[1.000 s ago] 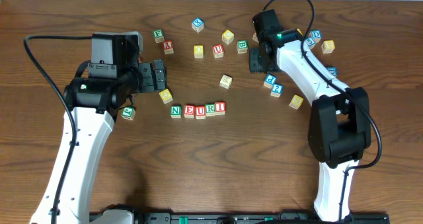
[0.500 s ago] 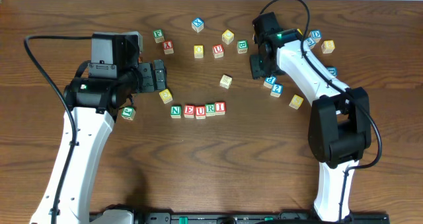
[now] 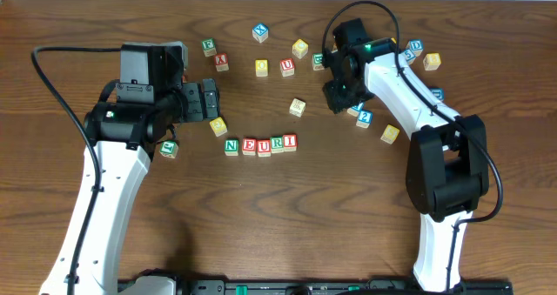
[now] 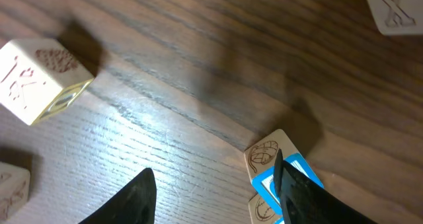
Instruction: Spell out NEURIPS
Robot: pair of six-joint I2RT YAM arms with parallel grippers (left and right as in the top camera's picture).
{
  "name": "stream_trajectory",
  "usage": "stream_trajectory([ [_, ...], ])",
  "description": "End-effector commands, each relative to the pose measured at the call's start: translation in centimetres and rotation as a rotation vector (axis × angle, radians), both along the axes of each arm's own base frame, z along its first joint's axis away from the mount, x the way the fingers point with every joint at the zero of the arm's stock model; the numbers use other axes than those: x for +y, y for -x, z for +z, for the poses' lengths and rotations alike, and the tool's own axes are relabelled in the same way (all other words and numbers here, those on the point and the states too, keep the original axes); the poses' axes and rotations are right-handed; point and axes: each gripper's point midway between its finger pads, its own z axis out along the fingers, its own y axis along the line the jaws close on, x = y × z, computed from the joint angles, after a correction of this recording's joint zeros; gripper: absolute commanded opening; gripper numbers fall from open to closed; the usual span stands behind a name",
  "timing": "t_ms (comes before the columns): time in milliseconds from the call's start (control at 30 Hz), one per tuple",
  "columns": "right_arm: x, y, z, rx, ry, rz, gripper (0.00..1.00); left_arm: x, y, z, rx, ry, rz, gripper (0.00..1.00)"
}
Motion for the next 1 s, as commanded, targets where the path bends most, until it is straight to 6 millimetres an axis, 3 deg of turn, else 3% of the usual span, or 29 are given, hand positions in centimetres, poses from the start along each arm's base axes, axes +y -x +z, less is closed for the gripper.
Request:
stream_trajectory([
  [0, -0.4, -0.3, 0.9, -0.02, -0.017, 0.087, 0.54, -0.1, -0.2, 1.2, -0.033, 0.004, -0.006, 0.98],
  [467, -3.4, -1.1, 0.9, -0.027, 0.003, 0.086, 0.54, -0.1, -0.2, 1.2, -0.033, 0.004, -0.006, 0.98],
  [967, -2.9, 0.2, 0.7, 0.012, -0.015, 0.232, 0.53, -0.1, -0.2, 1.2, -0.033, 0.004, -0.006, 0.98],
])
